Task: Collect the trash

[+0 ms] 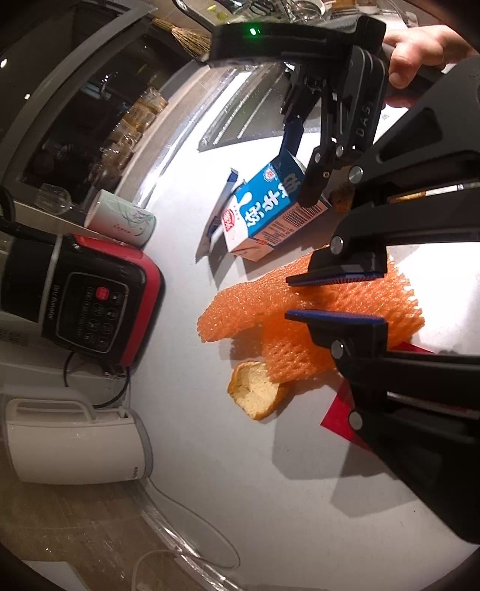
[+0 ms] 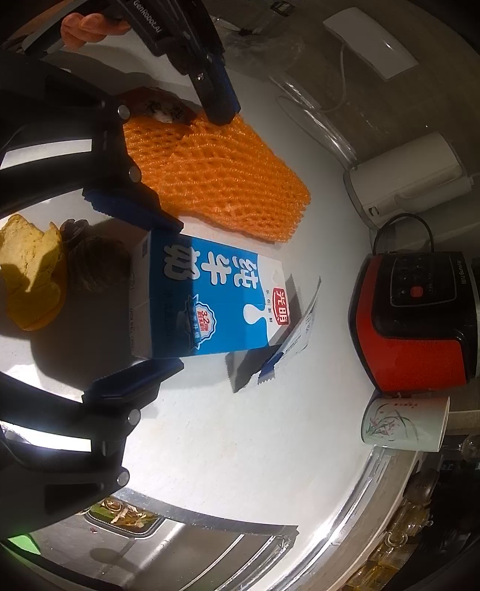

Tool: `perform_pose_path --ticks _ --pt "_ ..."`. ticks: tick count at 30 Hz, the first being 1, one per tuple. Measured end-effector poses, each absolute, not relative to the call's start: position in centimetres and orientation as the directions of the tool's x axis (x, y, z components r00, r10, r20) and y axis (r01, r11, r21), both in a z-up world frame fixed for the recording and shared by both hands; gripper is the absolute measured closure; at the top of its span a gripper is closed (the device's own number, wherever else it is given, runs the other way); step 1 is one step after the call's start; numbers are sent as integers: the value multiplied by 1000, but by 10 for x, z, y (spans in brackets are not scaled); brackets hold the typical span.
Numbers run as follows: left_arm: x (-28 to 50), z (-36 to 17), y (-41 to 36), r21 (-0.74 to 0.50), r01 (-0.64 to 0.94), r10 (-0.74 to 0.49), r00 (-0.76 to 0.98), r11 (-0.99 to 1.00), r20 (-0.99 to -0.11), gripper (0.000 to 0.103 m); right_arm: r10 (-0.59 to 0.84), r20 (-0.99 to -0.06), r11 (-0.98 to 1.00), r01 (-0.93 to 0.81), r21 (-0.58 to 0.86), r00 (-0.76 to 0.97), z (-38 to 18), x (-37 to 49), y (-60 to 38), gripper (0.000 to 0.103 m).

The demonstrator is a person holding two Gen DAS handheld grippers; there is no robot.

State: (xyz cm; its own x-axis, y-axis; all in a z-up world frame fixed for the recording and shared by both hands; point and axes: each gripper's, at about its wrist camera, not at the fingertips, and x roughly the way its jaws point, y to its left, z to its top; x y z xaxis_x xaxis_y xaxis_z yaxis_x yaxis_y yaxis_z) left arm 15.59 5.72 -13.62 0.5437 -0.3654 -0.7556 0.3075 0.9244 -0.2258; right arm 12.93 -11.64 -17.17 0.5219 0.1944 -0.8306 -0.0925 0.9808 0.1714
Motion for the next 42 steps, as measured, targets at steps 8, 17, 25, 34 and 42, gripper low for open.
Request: perform_pose_path --ticks 8,17,25,34,42 --pt "121 -103 58 -216 335 -384 595 917 -706 91 184 -794 982 -133 131 579 -143 107 -110 36" --pt "68 -84 63 -239 308 -385 629 921 -675 91 215 -757 974 -193 119 618 -112 70 -106 36" --pt "-2 -69 64 -272 298 -403 647 915 -647 91 232 -739 965 -247 91 633 -86 -5 -105 36" --pt "-104 -91 48 -254 307 -393 594 917 -702 91 261 -782 950 -293 104 567 -99 -120 -111 36" --pt "-165 -136 38 -226 292 -354 531 929 -769 91 274 -839 939 -320 127 470 -146 -189 -108 36"
